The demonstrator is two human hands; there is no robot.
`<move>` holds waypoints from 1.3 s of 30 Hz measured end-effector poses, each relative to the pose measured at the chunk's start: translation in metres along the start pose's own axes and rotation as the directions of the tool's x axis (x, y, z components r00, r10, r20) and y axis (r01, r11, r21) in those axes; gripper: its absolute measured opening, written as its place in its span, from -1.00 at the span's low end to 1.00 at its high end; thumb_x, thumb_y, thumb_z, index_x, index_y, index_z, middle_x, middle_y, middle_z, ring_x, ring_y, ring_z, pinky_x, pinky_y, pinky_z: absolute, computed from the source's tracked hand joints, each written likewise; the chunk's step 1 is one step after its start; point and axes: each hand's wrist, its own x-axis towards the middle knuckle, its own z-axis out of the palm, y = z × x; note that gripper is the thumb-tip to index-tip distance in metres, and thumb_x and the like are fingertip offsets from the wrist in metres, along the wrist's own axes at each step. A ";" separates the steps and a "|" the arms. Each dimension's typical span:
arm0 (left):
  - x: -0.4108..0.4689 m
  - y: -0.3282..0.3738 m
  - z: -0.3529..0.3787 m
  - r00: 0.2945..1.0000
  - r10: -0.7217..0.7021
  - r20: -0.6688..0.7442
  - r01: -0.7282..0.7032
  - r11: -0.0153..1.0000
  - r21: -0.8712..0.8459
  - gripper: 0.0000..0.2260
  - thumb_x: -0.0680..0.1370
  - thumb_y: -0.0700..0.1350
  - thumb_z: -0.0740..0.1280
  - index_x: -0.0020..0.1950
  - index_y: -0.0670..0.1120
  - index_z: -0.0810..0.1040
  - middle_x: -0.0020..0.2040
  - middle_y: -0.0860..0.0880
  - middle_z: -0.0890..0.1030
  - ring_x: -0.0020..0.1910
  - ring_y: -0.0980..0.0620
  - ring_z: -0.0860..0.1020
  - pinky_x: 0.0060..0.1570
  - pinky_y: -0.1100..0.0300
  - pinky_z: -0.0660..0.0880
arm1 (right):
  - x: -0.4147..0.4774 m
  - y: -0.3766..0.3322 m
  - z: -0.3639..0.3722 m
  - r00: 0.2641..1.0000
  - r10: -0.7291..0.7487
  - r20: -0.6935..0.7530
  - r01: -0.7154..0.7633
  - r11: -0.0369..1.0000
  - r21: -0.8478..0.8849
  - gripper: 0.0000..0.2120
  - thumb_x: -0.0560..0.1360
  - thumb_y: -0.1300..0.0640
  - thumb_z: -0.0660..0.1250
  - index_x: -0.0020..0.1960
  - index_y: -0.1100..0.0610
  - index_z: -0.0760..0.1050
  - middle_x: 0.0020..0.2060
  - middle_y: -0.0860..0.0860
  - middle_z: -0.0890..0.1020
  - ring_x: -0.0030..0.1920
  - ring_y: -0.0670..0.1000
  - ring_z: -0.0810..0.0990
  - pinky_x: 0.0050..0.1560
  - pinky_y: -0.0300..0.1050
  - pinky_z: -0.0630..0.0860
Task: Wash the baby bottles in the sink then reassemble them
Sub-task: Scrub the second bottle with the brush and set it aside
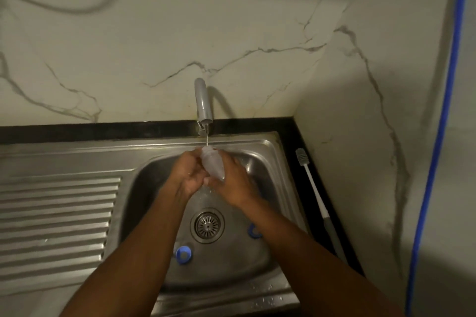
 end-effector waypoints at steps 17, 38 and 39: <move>-0.001 0.003 -0.030 0.957 0.270 0.110 -0.290 0.916 0.277 -0.72 0.55 -0.25 0.37 0.26 -0.22 0.61 0.14 -0.14 0.69 0.15 -0.10 0.66 0.15 -0.02 0.59 | 0.025 0.030 0.032 0.973 0.161 0.165 -0.224 0.821 0.526 -0.56 0.50 0.01 0.43 0.34 0.02 0.45 0.17 -0.03 0.63 0.16 0.00 0.61 0.07 -0.12 0.57; -0.040 -0.032 -0.062 0.885 0.466 0.001 -0.364 0.689 0.627 -0.72 0.59 -0.30 0.33 0.02 0.10 0.65 0.00 0.11 0.70 0.04 0.17 0.64 0.18 0.14 0.54 | 0.063 0.018 0.059 0.961 0.268 -0.069 -0.260 0.959 0.110 -0.52 0.38 0.09 0.54 0.24 0.05 0.49 0.12 0.04 0.61 0.09 0.05 0.59 -0.03 -0.17 0.48; -0.044 -0.034 -0.059 0.886 0.464 0.006 -0.363 0.685 0.631 -0.75 0.60 -0.28 0.32 0.04 0.07 0.65 0.00 0.11 0.70 0.04 0.17 0.64 0.16 0.18 0.55 | 0.064 0.019 0.054 0.964 0.265 0.013 -0.265 0.961 0.084 -0.57 0.38 0.06 0.52 0.20 0.03 0.50 0.09 0.04 0.62 0.04 0.05 0.60 -0.05 -0.13 0.54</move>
